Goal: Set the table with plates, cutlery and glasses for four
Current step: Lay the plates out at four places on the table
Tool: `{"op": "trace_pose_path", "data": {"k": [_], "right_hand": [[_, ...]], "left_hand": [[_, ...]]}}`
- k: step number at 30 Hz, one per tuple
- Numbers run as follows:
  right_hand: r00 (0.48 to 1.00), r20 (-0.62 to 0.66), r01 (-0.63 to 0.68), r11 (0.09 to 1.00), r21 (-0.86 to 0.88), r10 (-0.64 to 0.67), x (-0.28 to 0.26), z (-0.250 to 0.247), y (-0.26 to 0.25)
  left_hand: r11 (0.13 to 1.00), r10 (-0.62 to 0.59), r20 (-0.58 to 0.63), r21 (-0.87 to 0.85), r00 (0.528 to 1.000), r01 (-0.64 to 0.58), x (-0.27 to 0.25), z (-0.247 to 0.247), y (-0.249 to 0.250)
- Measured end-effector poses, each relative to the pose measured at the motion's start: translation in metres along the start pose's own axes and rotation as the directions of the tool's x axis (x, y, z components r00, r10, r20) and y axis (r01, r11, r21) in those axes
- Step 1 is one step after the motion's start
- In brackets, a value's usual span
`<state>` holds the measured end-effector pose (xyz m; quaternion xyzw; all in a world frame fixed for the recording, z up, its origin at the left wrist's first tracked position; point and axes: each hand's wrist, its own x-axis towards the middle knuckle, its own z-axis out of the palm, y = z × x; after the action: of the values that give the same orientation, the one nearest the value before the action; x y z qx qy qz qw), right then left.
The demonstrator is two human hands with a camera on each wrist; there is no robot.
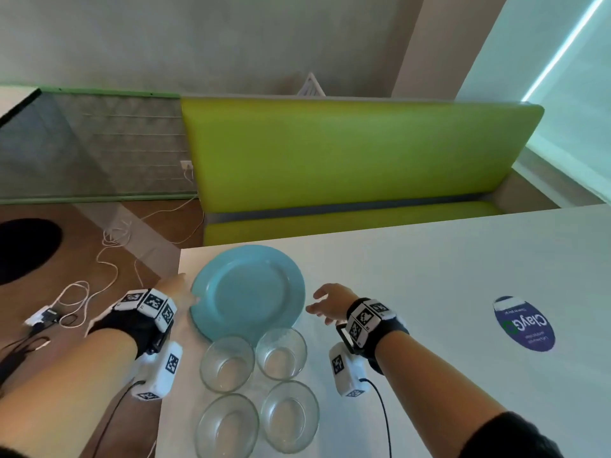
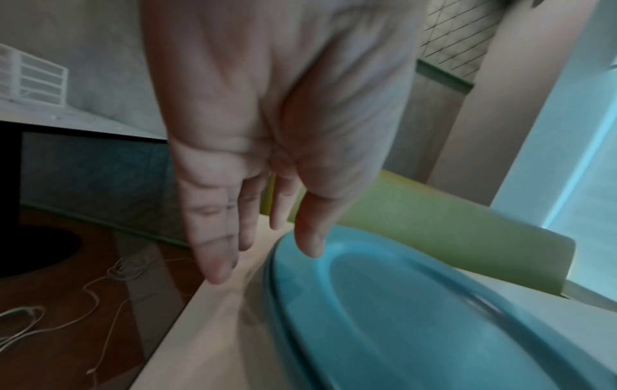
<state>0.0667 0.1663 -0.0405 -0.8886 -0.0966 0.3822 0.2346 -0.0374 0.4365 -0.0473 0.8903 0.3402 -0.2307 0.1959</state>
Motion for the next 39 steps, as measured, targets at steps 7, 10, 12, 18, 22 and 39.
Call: {"op": "trace_pose_path", "data": {"k": [7, 10, 12, 18, 22, 39], "right_hand": [[0.998, 0.068, -0.018, 0.989, 0.148, 0.008, 0.046, 0.02, -0.001], [0.999, 0.042, 0.021, 0.99, 0.137, -0.027, 0.054, 0.028, -0.002], [0.999, 0.009, 0.042, 0.988, 0.152, -0.044, 0.057, 0.03, -0.002], [0.974, -0.17, 0.182, 0.967, 0.177, -0.152, 0.034, 0.005, -0.012], [0.937, -0.295, 0.257, 0.942, 0.215, -0.188, -0.004, -0.022, -0.018], [0.824, -0.56, 0.426, 0.559, 0.712, 0.085, -0.253, -0.035, 0.073]], "left_hand": [[0.896, -0.08, 0.101, -0.429, 0.992, 0.116, 0.036, 0.024, -0.011], [0.878, -0.114, 0.096, -0.455, 0.989, 0.146, 0.037, 0.023, -0.008], [0.875, -0.105, 0.063, -0.469, 0.992, 0.122, 0.038, 0.019, -0.011], [0.73, -0.05, 0.01, -0.682, 0.999, 0.043, 0.017, -0.02, 0.007], [0.681, 0.061, -0.076, -0.726, 0.995, -0.097, -0.014, -0.052, 0.027], [0.245, 0.385, -0.08, -0.952, 0.919, -0.185, -0.191, -0.013, 0.118]]}}
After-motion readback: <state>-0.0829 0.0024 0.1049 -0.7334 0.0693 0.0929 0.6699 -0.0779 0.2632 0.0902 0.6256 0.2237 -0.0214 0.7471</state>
